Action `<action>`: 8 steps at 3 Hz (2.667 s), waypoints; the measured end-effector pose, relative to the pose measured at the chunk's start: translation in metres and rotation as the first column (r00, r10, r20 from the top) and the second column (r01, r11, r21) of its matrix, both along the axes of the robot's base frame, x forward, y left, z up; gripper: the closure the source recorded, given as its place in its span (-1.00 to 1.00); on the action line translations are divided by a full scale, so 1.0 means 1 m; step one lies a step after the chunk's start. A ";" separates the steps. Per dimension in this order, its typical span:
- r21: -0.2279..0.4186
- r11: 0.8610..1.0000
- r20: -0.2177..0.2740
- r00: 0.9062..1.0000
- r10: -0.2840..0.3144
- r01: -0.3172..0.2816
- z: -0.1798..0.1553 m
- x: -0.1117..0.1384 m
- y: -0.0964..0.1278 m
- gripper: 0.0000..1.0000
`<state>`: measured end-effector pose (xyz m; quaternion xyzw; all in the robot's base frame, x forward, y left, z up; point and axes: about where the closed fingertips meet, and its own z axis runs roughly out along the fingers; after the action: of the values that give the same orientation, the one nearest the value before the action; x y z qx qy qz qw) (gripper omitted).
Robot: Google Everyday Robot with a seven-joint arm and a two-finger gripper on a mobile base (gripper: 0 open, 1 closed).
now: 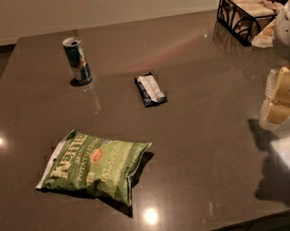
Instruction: Pick rxbar blueberry
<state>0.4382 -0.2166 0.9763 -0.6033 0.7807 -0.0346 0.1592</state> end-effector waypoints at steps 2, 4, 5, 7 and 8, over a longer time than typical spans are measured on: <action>0.004 1.000 -0.007 1.000 -0.031 0.031 -0.001 0.009 0.005 -1.00; 0.034 0.969 -0.034 0.969 -0.245 0.246 -0.029 0.067 0.040 -1.00; 0.074 0.928 -0.050 0.931 -0.361 0.364 -0.042 0.093 0.062 -1.00; 0.128 0.810 -0.111 0.820 -0.562 0.572 -0.079 0.140 0.098 -1.00; 0.137 0.775 -0.139 0.787 -0.601 0.617 -0.096 0.158 0.112 -1.00</action>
Offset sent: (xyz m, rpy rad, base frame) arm 0.0269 0.0160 -0.0099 0.0125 0.0462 -0.0987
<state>0.5959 -0.1050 0.8801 -0.3026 0.9399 0.0108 0.1577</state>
